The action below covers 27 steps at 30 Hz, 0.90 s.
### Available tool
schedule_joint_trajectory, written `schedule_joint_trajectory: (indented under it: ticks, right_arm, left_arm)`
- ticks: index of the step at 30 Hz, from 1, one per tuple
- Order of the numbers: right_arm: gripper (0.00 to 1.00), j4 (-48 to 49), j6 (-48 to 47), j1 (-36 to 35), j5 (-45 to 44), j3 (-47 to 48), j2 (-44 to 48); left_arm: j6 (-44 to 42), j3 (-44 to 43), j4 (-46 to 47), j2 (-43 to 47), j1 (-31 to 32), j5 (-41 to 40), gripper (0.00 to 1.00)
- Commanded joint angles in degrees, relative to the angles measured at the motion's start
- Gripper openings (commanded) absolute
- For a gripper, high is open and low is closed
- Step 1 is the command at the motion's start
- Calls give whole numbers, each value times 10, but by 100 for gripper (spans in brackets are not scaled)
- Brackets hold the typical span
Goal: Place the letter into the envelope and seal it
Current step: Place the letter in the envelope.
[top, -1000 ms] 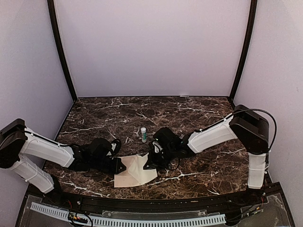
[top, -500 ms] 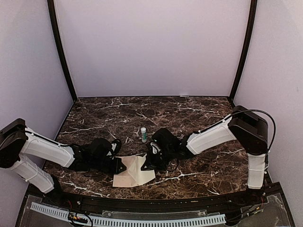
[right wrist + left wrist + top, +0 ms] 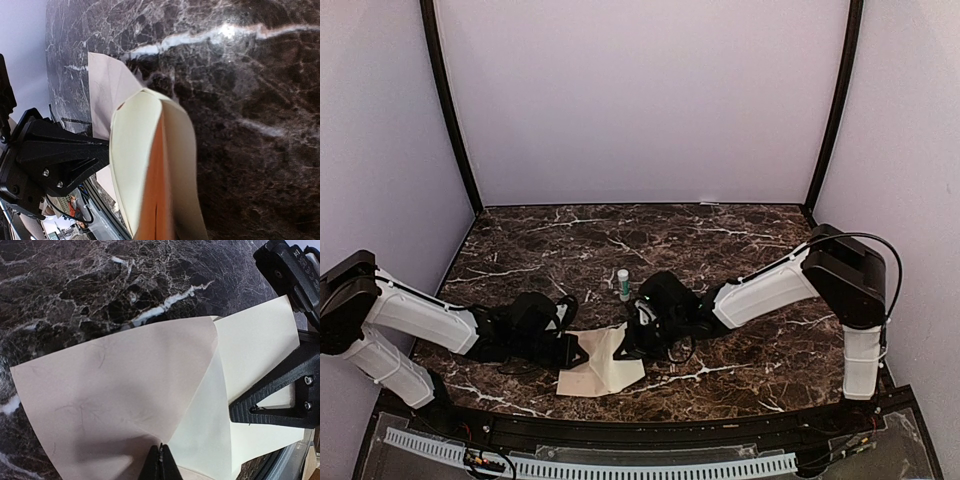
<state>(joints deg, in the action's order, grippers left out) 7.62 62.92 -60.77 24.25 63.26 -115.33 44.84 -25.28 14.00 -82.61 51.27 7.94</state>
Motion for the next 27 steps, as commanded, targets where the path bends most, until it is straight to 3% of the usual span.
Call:
schedule_joint_trajectory:
  ticks: [1,7,27]
  right_arm:
    - [0,-9,1,-8,-36,1,18]
    - [0,-66,-5,-9,-98,-3,42]
    - [0,16,5,-13,-21,15,-17]
  left_arm:
    - [6,21,-34,-2,2,7,1]
    - [11,25,-42,1,2,-2,1]
    - [9,30,-19,-4,2,14,0]
